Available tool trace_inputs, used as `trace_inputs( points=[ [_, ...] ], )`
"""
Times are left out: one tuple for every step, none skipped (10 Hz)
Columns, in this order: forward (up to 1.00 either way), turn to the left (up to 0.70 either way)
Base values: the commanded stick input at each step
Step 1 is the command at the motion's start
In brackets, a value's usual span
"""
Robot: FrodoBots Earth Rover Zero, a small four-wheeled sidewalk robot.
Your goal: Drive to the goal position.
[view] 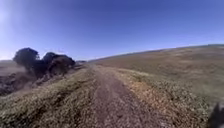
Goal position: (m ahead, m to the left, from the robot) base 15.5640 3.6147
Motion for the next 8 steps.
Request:
trace_inputs(
  points=[
    [0.7, 0.0],
    [0.7, 0.0],
    [0.7, 0.0],
    [0.7, 0.0],
    [0.7, 0.0],
    [0.7, 0.0],
    [0.7, 0.0],
    [0.7, 0.0]
  ],
)
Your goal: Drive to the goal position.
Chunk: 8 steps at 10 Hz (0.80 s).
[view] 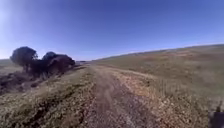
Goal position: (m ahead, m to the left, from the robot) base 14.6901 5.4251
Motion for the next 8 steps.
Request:
trace_inputs(
  points=[
    [0.7, 0.0],
    [0.7, 0.0],
    [0.7, 0.0],
    [0.7, 0.0],
    [0.7, 0.0],
    [0.7, 0.0],
    [0.7, 0.0],
    [0.7, 0.0]
  ],
)
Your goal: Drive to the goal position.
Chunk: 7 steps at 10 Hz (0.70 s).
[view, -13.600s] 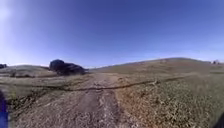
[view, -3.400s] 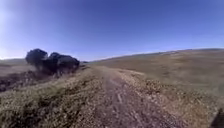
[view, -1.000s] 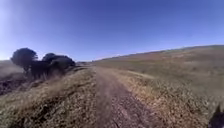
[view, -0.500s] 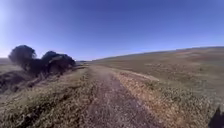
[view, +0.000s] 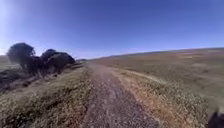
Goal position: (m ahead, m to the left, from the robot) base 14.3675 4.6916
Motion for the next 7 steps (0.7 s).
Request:
trace_inputs(
  points=[
    [0.7, 0.0],
    [0.7, 0.0],
    [0.7, 0.0],
    [0.7, 0.0],
    [0.7, 0.0],
    [0.7, 0.0],
    [0.7, 0.0]
  ],
)
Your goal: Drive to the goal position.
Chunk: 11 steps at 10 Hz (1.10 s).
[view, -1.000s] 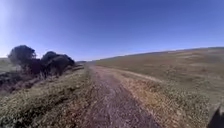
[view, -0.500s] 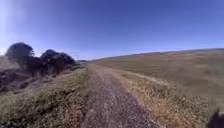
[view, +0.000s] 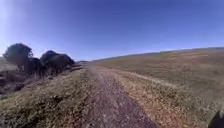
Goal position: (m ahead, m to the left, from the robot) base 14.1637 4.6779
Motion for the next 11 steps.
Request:
trace_inputs(
  points=[
    [0.7, 0.0],
    [0.7, 0.0],
    [0.7, 0.0],
    [0.7, 0.0],
    [0.7, 0.0],
    [0.7, 0.0],
    [0.7, 0.0],
    [0.7, 0.0],
    [0.7, 0.0],
    [0.7, 0.0],
    [0.7, 0.0]
  ],
)
